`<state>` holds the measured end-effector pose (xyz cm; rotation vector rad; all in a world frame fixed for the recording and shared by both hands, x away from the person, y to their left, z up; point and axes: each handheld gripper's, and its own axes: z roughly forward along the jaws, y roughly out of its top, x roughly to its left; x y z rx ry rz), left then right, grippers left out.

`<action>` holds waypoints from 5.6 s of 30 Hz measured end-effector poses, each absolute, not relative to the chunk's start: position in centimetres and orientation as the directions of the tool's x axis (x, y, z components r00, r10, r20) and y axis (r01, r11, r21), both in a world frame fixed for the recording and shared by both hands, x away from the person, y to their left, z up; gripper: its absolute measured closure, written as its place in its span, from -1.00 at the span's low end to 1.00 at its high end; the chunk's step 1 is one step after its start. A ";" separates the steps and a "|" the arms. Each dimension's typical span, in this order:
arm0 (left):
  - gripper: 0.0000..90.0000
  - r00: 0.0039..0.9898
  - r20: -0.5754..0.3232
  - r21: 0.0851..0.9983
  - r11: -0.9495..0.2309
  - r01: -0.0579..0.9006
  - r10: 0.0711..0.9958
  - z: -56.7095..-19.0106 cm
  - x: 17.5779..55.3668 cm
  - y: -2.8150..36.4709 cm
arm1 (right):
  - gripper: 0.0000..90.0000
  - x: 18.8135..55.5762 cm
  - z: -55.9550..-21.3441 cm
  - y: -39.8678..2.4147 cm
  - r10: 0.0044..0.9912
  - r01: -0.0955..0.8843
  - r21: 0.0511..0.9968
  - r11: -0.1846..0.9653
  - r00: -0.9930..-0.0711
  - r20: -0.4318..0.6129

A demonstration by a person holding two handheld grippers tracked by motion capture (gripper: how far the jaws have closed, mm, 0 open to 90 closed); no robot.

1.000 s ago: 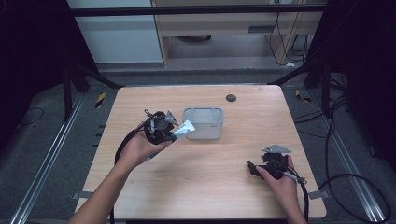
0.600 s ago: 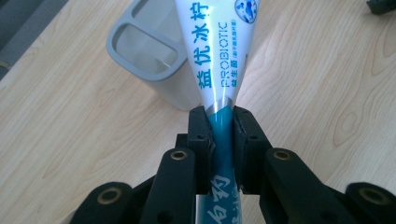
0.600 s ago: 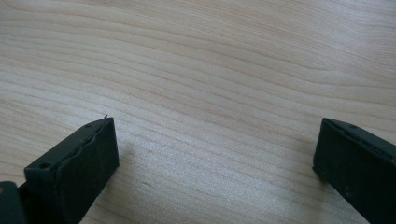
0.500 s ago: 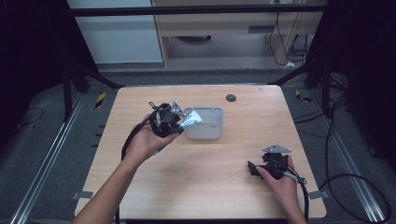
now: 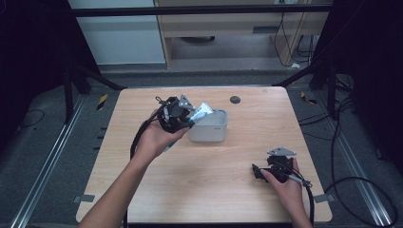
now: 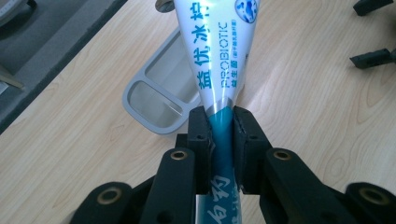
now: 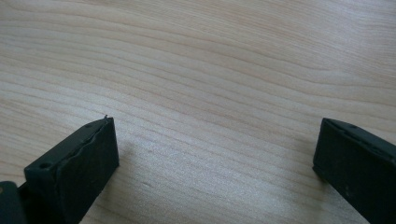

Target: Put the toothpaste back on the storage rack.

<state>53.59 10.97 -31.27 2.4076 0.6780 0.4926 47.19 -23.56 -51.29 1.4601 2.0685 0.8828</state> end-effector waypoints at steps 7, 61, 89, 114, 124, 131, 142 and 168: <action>0.75 0.790 0.192 0.647 -0.681 0.344 0.582 -30.5 53.6 10.5 | -0.99 47.2 -51.3 -23.6 0.942 0.650 0.724 0.233 -0.335 -0.003; 0.75 0.669 0.195 0.836 -0.479 0.269 0.717 -28.2 54.1 7.1 | -0.99 47.2 -51.3 -23.5 0.943 0.651 0.723 0.233 -0.333 -0.005; 0.75 0.598 0.146 0.894 -0.364 0.261 0.788 -29.4 55.2 6.0 | -0.99 47.2 -51.3 -23.5 0.943 0.652 0.722 0.231 -0.332 -0.002; 0.75 0.567 0.079 0.941 -0.250 0.230 0.820 -30.8 57.0 5.9 | -0.99 47.2 -51.3 -23.5 0.943 0.652 0.723 0.228 -0.332 0.002; 0.74 0.580 0.076 0.958 -0.220 0.182 0.811 -31.9 58.4 6.1 | -0.99 47.2 -51.3 -23.5 0.943 0.651 0.723 0.229 -0.332 0.000; 0.75 0.591 0.055 0.968 -0.188 0.165 0.804 -32.4 58.8 5.9 | -0.99 47.2 -51.3 -23.5 0.943 0.650 0.724 0.231 -0.332 -0.002; 0.75 0.590 0.035 0.969 -0.172 0.178 0.807 -33.6 59.3 5.4 | -0.99 47.2 -51.3 -23.5 0.943 0.650 0.724 0.232 -0.333 -0.004; 0.74 0.583 0.015 0.961 -0.173 0.217 0.813 -36.5 60.3 6.0 | -0.99 47.2 -51.3 -23.5 0.943 0.650 0.724 0.231 -0.333 -0.001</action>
